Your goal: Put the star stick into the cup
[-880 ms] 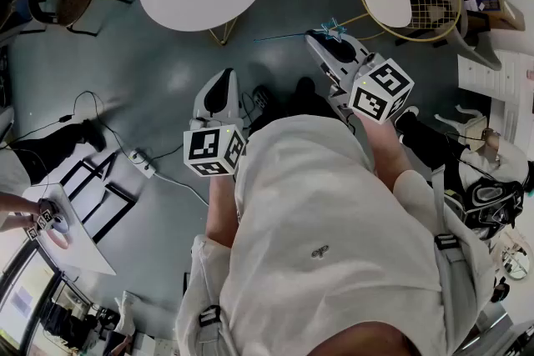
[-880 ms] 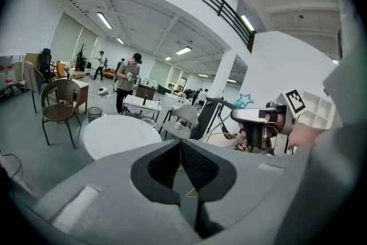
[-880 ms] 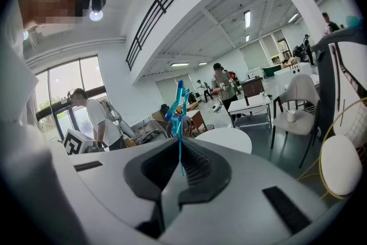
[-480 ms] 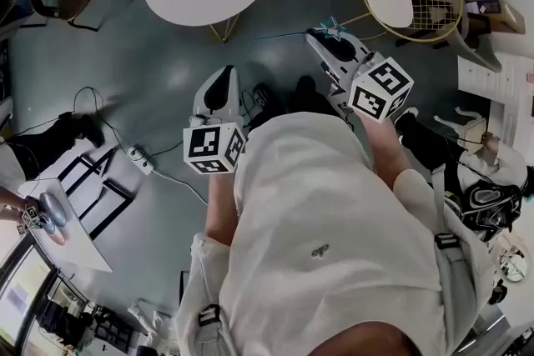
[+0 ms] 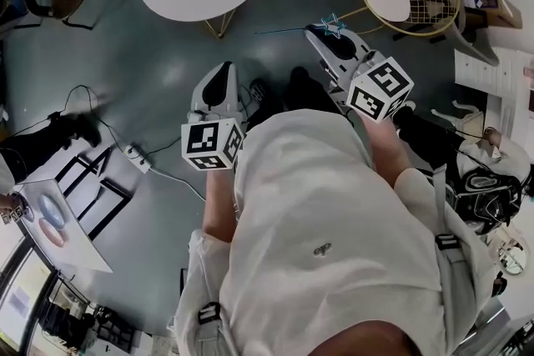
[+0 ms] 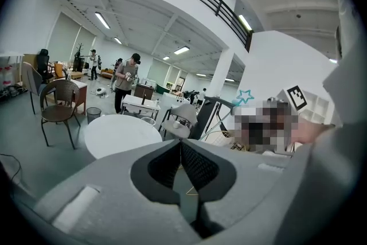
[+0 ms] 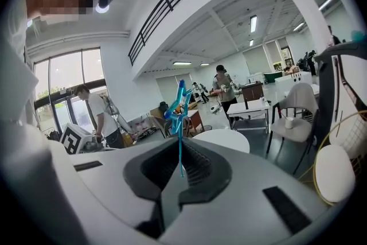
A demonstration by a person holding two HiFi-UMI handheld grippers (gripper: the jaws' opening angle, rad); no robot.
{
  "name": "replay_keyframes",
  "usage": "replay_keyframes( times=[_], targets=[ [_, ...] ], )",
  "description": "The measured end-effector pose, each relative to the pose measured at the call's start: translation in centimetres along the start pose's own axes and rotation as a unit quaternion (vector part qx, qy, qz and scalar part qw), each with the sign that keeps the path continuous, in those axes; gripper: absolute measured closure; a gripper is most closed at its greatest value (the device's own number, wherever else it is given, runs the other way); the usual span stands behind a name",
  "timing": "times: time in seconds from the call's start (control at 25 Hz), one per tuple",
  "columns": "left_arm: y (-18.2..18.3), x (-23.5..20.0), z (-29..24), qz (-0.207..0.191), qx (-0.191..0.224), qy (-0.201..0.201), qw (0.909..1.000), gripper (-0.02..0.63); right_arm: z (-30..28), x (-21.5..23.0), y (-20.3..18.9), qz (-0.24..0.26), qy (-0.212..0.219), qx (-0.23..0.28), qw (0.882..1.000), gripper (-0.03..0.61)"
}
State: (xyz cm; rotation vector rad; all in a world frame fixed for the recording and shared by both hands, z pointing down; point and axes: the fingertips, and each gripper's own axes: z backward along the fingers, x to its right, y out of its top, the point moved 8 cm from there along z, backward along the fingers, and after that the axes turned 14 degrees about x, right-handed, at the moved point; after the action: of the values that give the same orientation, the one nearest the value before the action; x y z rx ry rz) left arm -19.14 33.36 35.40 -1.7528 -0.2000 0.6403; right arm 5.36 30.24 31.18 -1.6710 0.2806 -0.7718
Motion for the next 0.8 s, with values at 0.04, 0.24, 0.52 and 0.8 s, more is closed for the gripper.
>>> replay_keyframes(
  times=[0.04,0.24,0.52,0.8],
  targets=[
    [0.0,-0.1,-0.1,0.0,-0.002,-0.001,1.0,0.601,0.1,0.0,0.0,-0.001,-0.003,-0.002,1.0,0.557],
    [0.0,0.0,-0.4,0.002,-0.014,-0.007,0.9999,0.601,0.8,0.6,-0.1,-0.014,-0.018,-0.007,1.0,0.556],
    [-0.6,1.4,-2.1,-0.001,-0.024,-0.001,0.9997,0.601,1.7,2.9,-0.4,-0.029,-0.02,-0.007,0.999,0.555],
    [-0.1,3.0,-5.1,-0.003,-0.02,0.023,0.9995,0.601,0.7,6.6,1.2,-0.035,0.004,-0.002,0.999,0.555]
  ],
)
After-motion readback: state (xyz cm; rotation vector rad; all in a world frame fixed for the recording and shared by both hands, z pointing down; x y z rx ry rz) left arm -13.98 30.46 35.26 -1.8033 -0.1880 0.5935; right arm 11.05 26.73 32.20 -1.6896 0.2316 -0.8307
